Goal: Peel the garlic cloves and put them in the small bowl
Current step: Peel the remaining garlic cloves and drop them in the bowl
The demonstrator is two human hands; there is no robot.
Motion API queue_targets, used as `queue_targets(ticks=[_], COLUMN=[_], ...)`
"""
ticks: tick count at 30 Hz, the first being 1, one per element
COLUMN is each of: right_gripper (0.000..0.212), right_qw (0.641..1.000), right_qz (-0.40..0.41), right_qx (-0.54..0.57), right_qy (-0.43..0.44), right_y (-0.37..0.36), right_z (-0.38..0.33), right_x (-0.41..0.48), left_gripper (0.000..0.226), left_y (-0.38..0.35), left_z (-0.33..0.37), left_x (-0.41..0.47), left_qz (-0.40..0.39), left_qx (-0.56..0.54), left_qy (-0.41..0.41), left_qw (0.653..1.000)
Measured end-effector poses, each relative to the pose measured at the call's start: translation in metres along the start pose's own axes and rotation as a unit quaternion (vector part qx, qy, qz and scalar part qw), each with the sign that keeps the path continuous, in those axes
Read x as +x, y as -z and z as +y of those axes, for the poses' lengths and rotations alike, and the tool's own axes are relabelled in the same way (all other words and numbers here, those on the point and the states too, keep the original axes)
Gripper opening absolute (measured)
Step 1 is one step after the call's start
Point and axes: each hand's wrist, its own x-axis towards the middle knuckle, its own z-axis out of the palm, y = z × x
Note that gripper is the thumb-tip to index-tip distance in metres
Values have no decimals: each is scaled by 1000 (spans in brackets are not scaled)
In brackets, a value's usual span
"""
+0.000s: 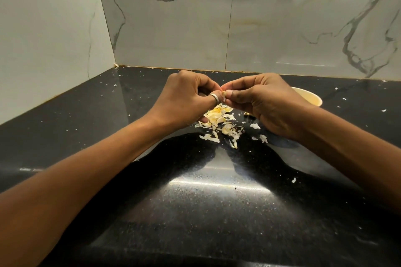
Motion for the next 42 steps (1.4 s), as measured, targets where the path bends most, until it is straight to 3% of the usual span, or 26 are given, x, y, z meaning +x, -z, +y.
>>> queue_targets(ticks=[9,18,25,36,42], right_gripper=[14,18,14,18,20], right_qw=[999,989,934,890,887], right_qz=[-5,-16,31,66,77], right_qx=[-34,-122,-314,-388,-392], right_qy=[11,77,170,231,230], right_y=[0,0,1,-5,-7], right_z=[1,3,9,12,14], right_x=[-3,-4,-2,-4,-4], left_gripper=[13,16,12,11,11], left_y=[1,0,1,-5,-7], left_z=[-1,-1,0,2,4], left_x=[0,0,-1,-3,-5], left_qz=[-5,19,6,34,39], left_qx=[27,33,38,33,21], left_qy=[-36,-54,-40,-28,-7], left_qw=[999,998,998,998,999])
